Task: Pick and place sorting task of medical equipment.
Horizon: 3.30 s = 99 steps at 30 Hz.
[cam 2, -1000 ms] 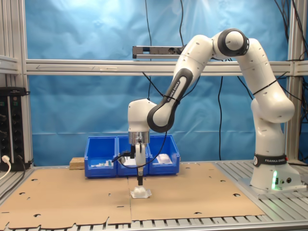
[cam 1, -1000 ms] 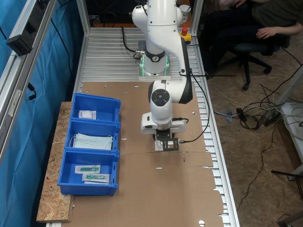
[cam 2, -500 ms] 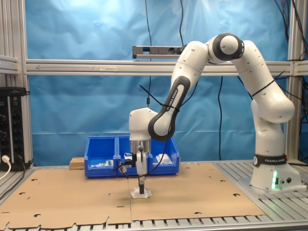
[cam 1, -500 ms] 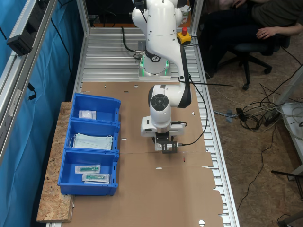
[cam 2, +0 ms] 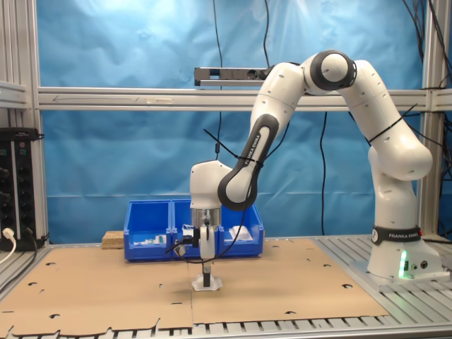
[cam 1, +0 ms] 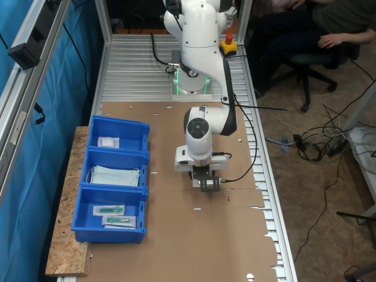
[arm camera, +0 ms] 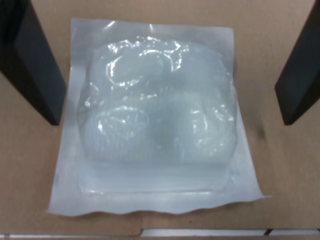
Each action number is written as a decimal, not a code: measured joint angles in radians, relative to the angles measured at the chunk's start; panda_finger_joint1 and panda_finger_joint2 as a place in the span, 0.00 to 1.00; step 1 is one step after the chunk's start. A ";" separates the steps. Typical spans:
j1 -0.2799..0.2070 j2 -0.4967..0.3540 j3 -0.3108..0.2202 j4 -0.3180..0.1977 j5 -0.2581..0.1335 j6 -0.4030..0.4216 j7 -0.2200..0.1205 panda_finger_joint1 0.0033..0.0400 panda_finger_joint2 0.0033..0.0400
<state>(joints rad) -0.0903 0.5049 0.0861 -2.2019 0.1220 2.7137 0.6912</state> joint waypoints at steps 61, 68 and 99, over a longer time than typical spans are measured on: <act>0.000 0.011 0.000 0.000 0.000 0.032 0.000 0.89 0.89; 0.000 0.010 0.000 0.000 0.000 0.034 0.000 0.43 0.43; 0.000 -0.107 -0.010 -0.004 0.000 0.038 0.000 0.05 0.05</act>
<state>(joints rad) -0.0903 0.3977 0.0764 -2.2061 0.1220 2.7513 0.6912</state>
